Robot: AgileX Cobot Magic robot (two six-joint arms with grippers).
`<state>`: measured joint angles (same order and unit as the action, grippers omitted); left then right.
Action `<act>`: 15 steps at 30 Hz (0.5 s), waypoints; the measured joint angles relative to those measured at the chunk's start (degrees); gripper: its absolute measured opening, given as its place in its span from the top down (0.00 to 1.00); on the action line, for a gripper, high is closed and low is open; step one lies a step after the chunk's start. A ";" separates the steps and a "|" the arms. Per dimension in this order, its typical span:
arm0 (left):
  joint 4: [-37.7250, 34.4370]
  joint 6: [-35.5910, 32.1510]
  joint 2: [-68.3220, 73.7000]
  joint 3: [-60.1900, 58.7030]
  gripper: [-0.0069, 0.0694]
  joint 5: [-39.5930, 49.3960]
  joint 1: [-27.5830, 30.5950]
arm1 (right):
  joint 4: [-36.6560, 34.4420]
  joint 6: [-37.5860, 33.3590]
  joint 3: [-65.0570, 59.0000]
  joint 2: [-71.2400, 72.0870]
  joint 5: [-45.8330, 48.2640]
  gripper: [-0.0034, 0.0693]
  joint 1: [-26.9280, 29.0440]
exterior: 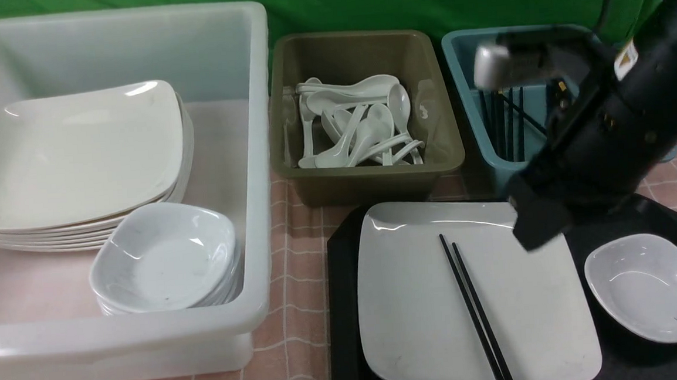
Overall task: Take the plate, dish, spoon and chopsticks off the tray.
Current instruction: Use the right arm to grab a pair of chopsticks from the plate
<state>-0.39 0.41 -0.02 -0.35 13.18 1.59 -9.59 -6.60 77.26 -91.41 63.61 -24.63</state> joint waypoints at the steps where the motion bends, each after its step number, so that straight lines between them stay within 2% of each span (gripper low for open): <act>1: 0.00 0.00 0.00 0.00 0.88 0.00 0.00 | -0.01 0.15 -0.64 0.00 -0.26 0.86 0.00; 4: 0.00 0.05 0.00 0.00 0.88 0.00 0.00 | 0.36 2.08 -10.03 -0.26 -8.27 0.64 0.00; 8: 0.00 0.05 0.00 0.00 0.88 0.00 0.00 | 0.49 1.46 -12.64 -1.69 -13.74 0.34 -0.58; 9: 0.00 0.05 0.00 0.00 0.88 0.00 0.00 | 0.49 1.46 -12.64 -1.79 -13.92 0.34 -0.68; 10: 0.00 0.05 0.00 0.00 0.88 0.00 0.00 | 0.60 1.37 -12.64 -2.64 -15.04 0.25 -1.80; 11: 0.00 0.05 0.00 0.00 0.88 0.00 0.00 | 0.65 1.32 -12.64 -3.22 -15.63 0.22 -2.63; 15: 0.00 0.05 0.00 0.00 0.88 0.00 0.00 | 1.49 2.54 -12.64 -6.00 -18.04 0.19 -5.48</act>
<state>-0.39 0.46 -0.02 -0.35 13.18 1.59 -8.11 -4.06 64.63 -97.41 45.57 -30.11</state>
